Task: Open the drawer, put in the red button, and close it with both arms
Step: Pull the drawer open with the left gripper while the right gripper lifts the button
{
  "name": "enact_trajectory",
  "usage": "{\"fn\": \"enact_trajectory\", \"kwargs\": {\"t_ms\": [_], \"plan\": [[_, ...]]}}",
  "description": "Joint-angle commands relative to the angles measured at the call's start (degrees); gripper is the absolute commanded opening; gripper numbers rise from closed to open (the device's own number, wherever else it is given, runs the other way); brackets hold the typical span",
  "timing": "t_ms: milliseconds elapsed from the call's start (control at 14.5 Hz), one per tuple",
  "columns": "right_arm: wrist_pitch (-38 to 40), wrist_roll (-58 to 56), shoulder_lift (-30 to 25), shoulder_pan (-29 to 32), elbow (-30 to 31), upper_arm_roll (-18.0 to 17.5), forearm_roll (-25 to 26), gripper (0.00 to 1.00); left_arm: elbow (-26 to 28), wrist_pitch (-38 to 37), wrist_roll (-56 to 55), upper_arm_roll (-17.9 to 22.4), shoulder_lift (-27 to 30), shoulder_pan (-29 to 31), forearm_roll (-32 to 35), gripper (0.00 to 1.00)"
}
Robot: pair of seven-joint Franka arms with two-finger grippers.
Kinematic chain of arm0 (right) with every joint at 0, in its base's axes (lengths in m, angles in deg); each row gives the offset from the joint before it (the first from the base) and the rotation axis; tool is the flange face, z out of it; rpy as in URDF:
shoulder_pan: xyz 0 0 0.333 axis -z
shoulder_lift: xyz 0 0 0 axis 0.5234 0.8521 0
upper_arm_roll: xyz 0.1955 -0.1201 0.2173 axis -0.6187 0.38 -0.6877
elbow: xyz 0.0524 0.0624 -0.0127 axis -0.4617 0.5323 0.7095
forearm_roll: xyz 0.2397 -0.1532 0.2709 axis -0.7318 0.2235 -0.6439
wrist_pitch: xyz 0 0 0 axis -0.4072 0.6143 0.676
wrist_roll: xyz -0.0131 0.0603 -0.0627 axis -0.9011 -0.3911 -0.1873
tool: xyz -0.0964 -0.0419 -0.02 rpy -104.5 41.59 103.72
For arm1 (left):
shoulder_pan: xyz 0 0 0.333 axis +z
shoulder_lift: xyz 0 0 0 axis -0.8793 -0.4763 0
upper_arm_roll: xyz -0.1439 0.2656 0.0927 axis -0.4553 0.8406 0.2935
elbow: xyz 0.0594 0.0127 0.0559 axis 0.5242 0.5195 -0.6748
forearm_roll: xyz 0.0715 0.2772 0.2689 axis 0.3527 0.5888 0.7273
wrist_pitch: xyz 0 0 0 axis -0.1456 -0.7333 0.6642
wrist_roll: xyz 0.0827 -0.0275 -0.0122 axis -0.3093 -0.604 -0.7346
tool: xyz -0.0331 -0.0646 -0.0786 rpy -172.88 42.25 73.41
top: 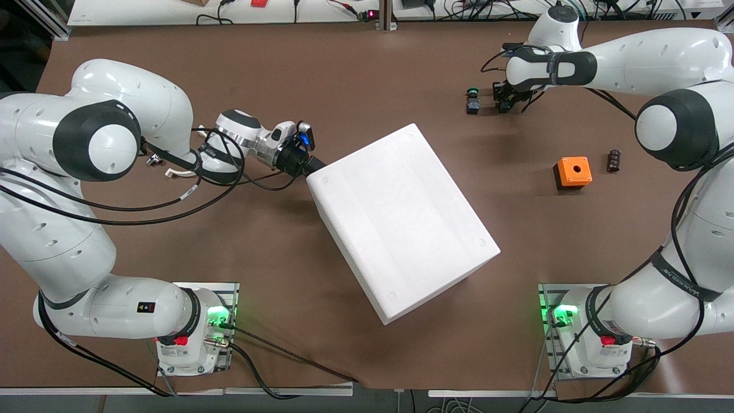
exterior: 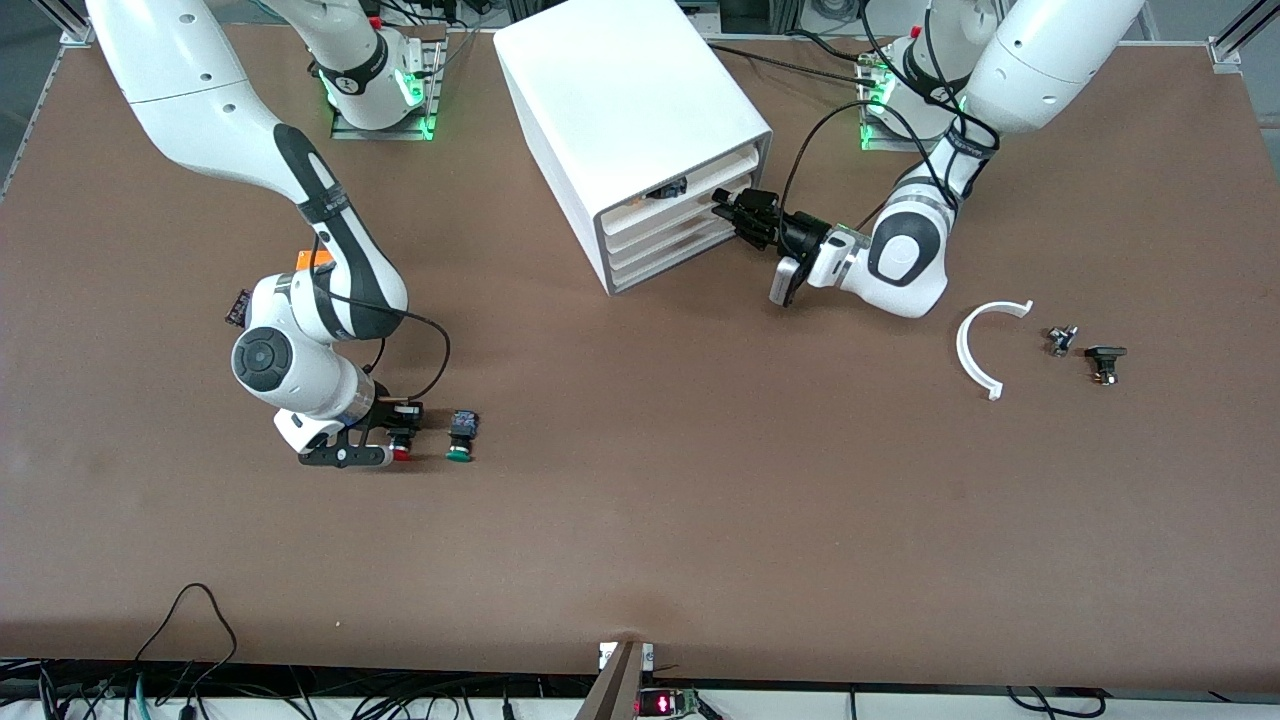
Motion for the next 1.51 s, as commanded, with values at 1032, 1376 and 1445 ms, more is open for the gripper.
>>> {"fn": "enact_trajectory", "kwargs": {"t_ms": [1032,1376,1445], "plan": [[36.87,24.14,-3.77,-5.68,-25.12,-0.25,-0.7,0.0,-7.42,0.57,-5.11,2.39,-0.61,3.77,6.4,0.0],[38.99,44.69,-3.86,-13.23,-29.08,-0.42,-0.96,0.0,-13.92,-0.04,-6.88,2.39,-4.38,7.82,11.95,0.0],[40.39,49.09,-3.77,-15.16,-30.75,-0.42,-0.96,0.0,-15.33,-0.13,-6.88,2.39,-5.43,8.26,12.3,0.0]]}}
